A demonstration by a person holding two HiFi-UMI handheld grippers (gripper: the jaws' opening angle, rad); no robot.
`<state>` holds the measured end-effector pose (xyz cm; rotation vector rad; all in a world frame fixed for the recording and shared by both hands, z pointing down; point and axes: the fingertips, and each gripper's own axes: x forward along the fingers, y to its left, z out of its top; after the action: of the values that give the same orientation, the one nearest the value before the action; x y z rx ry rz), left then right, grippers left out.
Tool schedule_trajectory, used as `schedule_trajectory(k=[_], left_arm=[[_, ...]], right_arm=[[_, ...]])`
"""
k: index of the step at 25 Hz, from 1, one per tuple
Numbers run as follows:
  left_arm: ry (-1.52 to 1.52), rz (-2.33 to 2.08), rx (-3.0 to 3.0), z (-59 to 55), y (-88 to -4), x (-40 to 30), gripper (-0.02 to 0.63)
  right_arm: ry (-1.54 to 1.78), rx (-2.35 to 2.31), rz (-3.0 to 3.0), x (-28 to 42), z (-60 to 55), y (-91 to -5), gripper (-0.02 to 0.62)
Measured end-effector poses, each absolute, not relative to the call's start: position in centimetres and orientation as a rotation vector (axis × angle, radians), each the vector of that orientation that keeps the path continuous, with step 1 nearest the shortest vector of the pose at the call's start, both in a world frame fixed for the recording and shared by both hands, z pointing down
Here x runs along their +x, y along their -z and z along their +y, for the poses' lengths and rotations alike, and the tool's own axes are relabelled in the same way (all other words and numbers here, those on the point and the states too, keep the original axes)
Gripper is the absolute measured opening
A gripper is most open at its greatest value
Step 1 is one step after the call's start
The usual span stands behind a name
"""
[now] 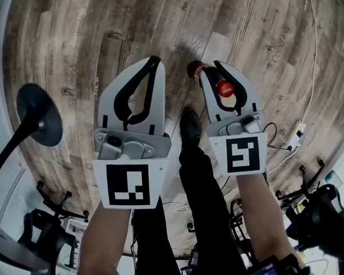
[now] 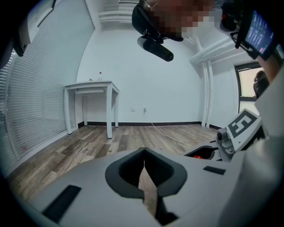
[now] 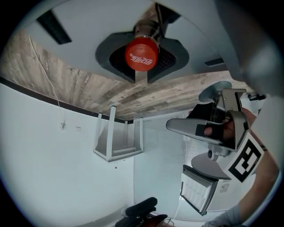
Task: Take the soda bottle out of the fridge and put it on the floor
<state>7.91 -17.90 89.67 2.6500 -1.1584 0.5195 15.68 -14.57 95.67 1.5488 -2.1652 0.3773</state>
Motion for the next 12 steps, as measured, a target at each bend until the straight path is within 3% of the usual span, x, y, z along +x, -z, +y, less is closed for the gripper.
schedule_trajectory(k=[12], left_arm=[[-0.515,-1.194,2.621,-19.3,-92.8,7.1,0.017]], right_arm=[[-0.409,1.523,-2.15,15.9,-15.1,-99.2,0.101]])
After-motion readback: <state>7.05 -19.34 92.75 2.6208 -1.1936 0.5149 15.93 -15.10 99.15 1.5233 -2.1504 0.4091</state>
